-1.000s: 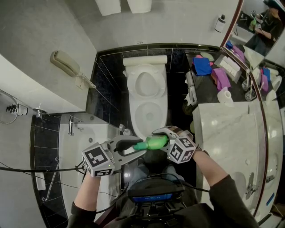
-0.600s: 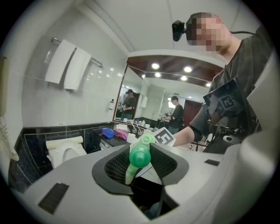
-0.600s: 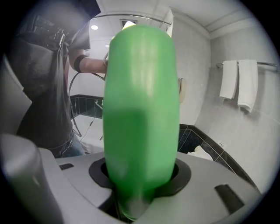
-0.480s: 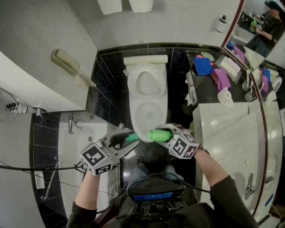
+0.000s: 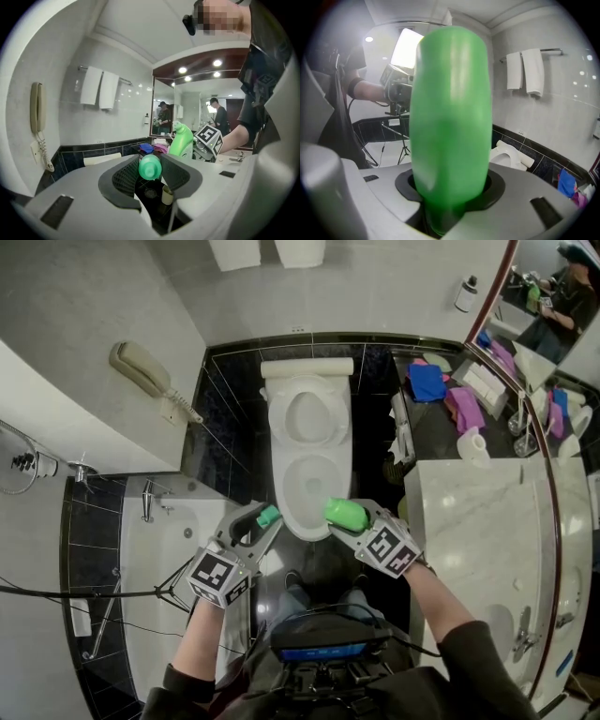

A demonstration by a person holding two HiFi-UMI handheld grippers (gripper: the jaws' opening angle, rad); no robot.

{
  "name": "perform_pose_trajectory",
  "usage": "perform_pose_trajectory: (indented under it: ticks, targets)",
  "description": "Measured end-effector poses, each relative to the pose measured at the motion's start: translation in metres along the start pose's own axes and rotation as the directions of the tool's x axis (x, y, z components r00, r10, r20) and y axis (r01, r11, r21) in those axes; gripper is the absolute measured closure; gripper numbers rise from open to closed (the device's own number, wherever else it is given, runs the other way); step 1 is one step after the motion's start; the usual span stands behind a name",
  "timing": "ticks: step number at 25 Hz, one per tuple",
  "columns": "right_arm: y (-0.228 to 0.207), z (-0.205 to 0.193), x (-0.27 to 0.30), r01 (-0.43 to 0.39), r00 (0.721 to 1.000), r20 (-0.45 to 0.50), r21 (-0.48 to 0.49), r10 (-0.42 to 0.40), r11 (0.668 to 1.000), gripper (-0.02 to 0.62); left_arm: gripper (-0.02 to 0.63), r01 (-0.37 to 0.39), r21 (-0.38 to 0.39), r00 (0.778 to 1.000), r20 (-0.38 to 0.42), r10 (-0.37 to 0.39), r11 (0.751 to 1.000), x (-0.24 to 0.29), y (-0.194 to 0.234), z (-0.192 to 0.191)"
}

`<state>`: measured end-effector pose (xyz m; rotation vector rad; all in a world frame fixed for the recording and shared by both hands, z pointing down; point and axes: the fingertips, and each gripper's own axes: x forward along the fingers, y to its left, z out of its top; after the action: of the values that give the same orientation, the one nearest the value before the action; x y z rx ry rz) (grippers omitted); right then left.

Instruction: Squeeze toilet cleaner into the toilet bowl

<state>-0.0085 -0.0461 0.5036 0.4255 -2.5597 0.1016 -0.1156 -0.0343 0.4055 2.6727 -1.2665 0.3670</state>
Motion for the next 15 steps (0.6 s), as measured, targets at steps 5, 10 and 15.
perform_pose_trajectory:
  ticks: [5,10,15]
  targets:
    - [0.001,-0.008,-0.005,0.022,0.999,0.029,0.115,-0.026,0.993,0.405,0.454,-0.095,-0.024,0.995,0.01,0.095,0.995,0.003,0.013,-0.026]
    - [0.006,-0.028,-0.005,0.03,0.999,0.038,0.187,-0.038,0.982,0.403,0.454,-0.157,-0.024,0.987,0.023,0.158,0.987,0.005,0.017,-0.051]
    - [0.01,-0.037,-0.003,0.036,0.999,0.029,0.241,-0.044,0.97,0.402,0.454,-0.172,-0.033,0.985,0.023,0.173,0.985,0.005,0.014,-0.066]
